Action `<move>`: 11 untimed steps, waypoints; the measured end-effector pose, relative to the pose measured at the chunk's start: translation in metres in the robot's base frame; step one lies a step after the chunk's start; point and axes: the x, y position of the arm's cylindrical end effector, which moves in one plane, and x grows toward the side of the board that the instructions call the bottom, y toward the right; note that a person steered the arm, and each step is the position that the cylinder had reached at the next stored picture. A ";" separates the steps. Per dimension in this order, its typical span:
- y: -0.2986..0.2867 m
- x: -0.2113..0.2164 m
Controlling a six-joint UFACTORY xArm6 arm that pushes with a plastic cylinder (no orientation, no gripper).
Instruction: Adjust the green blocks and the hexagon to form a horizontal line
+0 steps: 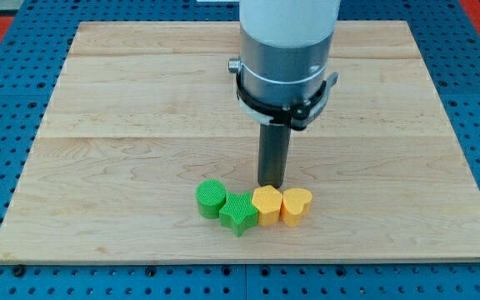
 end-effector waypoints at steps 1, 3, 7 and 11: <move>0.000 -0.008; 0.041 -0.018; -0.072 -0.035; -0.077 -0.011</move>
